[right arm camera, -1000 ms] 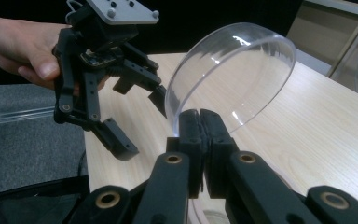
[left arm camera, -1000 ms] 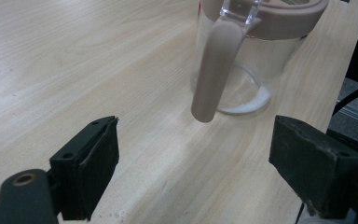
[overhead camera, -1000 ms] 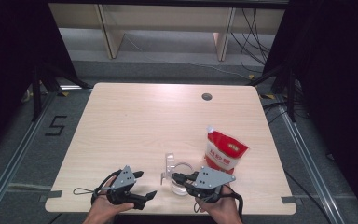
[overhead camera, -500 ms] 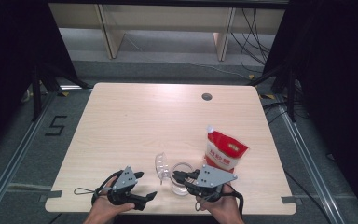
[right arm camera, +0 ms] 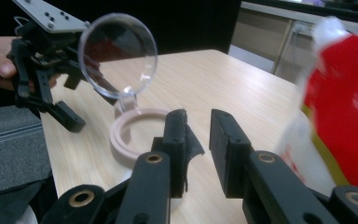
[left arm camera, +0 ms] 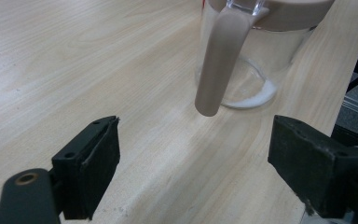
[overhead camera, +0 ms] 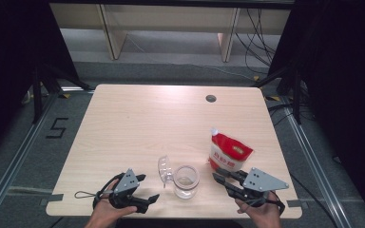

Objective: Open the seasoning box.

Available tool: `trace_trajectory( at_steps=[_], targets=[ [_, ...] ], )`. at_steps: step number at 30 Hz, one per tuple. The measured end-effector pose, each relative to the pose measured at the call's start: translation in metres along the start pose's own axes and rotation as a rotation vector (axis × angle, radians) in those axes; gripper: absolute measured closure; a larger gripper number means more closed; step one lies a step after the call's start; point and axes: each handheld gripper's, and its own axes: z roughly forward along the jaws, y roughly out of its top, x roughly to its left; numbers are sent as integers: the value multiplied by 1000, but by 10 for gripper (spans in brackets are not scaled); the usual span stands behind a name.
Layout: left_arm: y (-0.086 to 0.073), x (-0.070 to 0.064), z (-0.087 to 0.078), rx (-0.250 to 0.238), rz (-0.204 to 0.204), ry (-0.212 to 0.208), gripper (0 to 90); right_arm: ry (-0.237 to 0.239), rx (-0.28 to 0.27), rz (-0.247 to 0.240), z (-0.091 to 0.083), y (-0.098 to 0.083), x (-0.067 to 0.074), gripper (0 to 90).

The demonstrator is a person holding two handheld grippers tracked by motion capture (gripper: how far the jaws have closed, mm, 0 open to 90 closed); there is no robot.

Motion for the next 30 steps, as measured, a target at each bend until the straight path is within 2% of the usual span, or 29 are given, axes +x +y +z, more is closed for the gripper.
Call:
trace_trajectory(
  at_steps=[1,8,9,11,12,14,16,17,19,21,22,23,24,27,28,29,30],
  targets=[
    [0,-1,1,-7,-1,1,162,-8,2,-10,-3,-2,-2,766],
    [0,0,1,-10,-3,-4,162,-33,7,10,-15,-11,-8,762],
    [0,0,0,0,3,-2,162,-43,17,37,-17,-13,-7,761],
    [0,0,0,-6,4,-4,162,-57,15,18,-19,-15,-9,760],
    [0,0,0,-7,4,-4,162,-58,25,49,-21,-16,-8,758],
    [0,0,1,-12,2,-8,162,-65,31,37,-23,-20,-11,754],
    [0,-1,1,-14,-7,-7,162,-67,40,53,-24,-22,-10,753],
    [0,1,-1,13,21,7,162,-59,45,69,-24,-24,-10,749],
    [1,-1,-1,-3,-1,0,162,-74,46,63,-26,-27,-11,741],
    [1,1,-2,17,21,11,162,-78,56,38,-28,-30,-14,731],
    [1,1,-2,17,21,11,162,-88,57,68,-29,-32,-13,722],
    [1,-1,-1,-3,0,0,162,-86,52,64,-29,-33,-14,714],
    [1,-1,-1,-3,0,4,162,-87,74,71,-31,-34,-15,697],
    [1,-1,-1,-9,-7,-4,162,-101,87,88,-34,-37,-14,665],
    [1,0,-1,-9,-7,-4,162,-104,96,85,-34,-39,-15,636],
    [1,0,-1,-11,-4,-4,162,-104,110,112,-35,-40,-15,621],
    [1,2,-1,0,16,2,162,-123,111,104,-37,-42,-16,604]
  ],
)
